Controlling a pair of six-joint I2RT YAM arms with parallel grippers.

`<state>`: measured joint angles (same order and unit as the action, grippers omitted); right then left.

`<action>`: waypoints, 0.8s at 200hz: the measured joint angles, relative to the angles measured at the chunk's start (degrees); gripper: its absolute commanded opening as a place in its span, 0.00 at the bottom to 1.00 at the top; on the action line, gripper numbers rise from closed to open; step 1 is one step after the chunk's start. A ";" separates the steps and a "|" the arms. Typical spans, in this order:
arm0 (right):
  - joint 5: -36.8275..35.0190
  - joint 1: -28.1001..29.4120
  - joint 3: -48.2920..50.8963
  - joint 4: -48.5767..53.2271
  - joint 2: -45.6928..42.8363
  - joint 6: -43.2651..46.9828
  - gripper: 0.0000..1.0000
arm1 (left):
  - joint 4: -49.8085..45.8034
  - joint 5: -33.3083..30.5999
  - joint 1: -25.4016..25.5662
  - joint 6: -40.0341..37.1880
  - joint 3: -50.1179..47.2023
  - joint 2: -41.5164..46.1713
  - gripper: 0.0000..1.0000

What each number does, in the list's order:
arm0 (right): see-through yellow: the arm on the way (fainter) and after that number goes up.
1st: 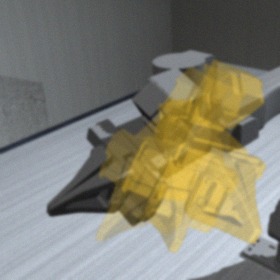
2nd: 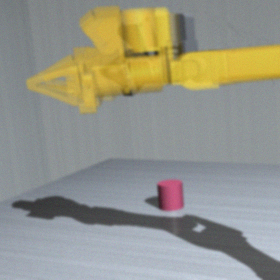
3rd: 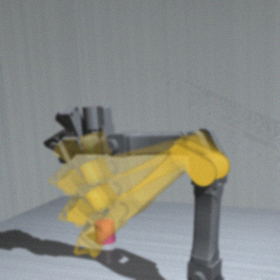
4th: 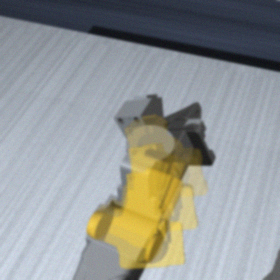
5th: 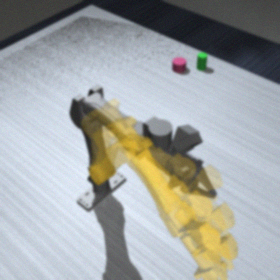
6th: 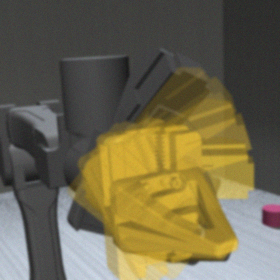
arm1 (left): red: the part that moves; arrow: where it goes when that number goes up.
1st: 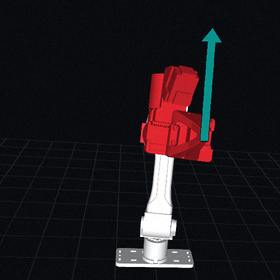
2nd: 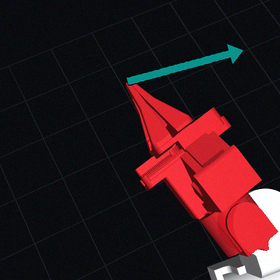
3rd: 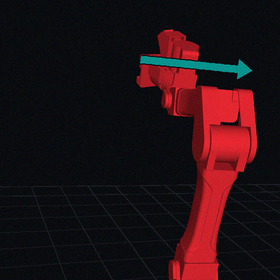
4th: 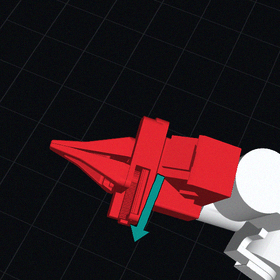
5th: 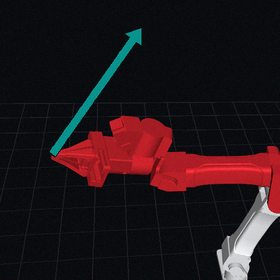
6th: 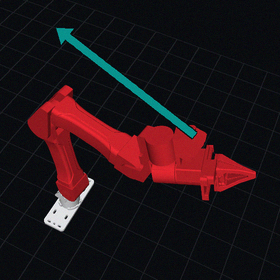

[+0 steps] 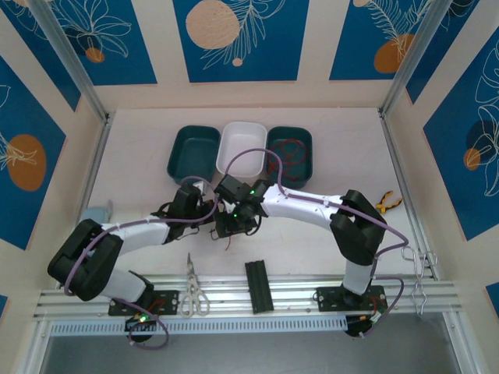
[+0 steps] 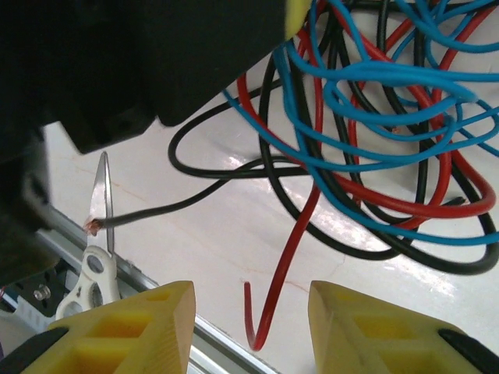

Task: Untangle the cables

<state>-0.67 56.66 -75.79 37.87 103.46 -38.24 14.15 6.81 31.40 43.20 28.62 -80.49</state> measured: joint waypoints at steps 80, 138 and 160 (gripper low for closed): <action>-2.12 -0.13 0.04 0.26 0.76 -1.09 0.00 | -1.38 -1.20 -0.61 -0.22 -1.14 3.04 0.05; -5.90 -1.42 1.68 0.28 -7.85 -0.57 0.00 | -6.25 -5.25 -2.23 -1.31 -3.76 9.66 0.01; -8.09 -1.68 1.68 0.22 -11.21 0.07 0.00 | -8.22 -6.97 -3.34 -1.73 -4.59 11.19 0.00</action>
<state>-8.75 54.98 -74.11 38.09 92.25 -38.17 5.93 -0.16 28.05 41.47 24.03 -69.30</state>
